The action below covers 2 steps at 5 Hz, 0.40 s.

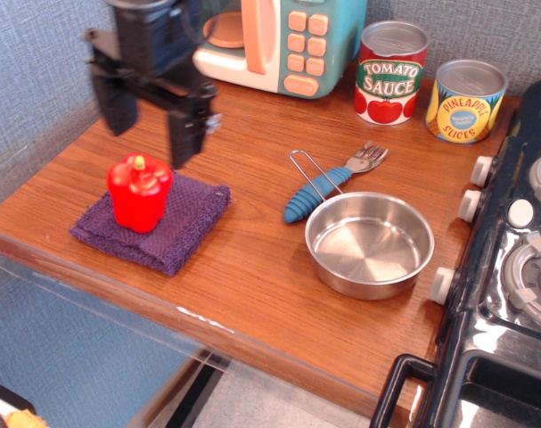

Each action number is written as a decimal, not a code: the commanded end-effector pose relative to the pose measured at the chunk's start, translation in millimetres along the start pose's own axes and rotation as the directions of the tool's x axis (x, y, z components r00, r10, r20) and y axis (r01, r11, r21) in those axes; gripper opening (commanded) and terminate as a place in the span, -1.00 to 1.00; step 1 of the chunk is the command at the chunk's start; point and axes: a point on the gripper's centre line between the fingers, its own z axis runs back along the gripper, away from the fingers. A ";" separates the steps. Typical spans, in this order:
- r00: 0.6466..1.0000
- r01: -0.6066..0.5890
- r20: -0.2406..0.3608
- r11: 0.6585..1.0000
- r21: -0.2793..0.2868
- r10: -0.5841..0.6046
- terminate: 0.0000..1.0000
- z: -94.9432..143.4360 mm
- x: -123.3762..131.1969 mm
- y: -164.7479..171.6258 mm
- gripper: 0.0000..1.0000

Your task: Place the red pepper in front of the microwave.

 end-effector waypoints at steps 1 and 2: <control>0.995 -0.096 -0.012 0.994 0.046 0.097 -1.00 -30.8 -1.5 23.7 1.00; 0.991 -0.127 -0.024 0.991 0.047 0.128 -1.00 -38.7 2.3 23.8 1.00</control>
